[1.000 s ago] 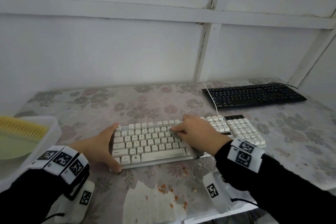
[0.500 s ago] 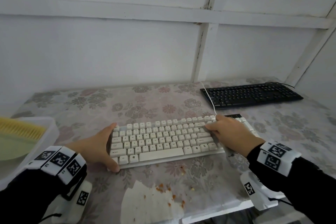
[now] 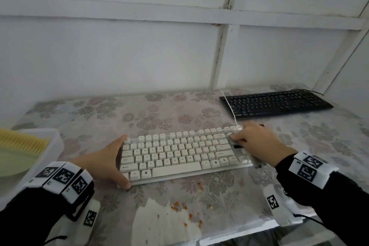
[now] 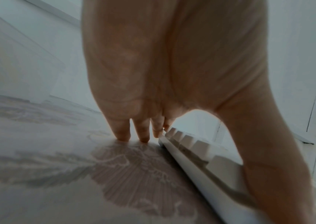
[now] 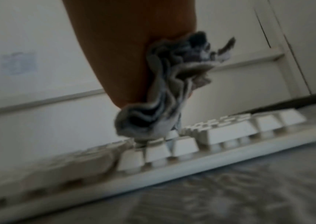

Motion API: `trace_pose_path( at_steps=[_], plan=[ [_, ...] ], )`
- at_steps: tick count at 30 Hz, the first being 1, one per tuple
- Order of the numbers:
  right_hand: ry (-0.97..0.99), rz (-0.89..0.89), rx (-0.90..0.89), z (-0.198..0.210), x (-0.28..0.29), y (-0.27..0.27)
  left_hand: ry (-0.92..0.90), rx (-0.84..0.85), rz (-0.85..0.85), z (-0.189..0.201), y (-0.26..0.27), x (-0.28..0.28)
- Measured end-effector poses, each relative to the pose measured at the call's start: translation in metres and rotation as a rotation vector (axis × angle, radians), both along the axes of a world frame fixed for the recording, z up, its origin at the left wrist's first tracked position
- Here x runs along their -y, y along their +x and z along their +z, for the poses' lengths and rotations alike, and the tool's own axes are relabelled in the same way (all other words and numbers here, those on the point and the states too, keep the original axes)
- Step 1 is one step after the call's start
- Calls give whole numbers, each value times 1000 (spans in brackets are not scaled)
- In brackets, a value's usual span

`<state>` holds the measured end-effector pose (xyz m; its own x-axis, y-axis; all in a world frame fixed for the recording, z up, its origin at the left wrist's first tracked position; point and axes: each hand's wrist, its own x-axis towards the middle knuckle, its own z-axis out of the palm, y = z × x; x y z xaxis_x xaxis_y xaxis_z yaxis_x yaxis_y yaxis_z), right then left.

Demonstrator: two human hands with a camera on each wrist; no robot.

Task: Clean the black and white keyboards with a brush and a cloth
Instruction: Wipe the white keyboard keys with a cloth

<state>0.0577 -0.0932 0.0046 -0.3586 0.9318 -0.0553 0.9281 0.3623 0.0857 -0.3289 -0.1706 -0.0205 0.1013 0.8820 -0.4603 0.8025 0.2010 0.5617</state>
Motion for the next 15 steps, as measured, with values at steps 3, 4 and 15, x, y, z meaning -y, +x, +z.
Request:
trace_pose_path(
  at_steps=[3, 4, 15],
  plan=[
    [33, 4, -1, -4, 0, 12, 4, -3, -4, 0, 1, 0],
    [37, 16, -4, -4, -2, 14, 5, -2, -4, 0, 1, 0],
    [58, -17, -145, -12, -6, 25, -4, 11, -2, 0, -1, 1]
  ],
)
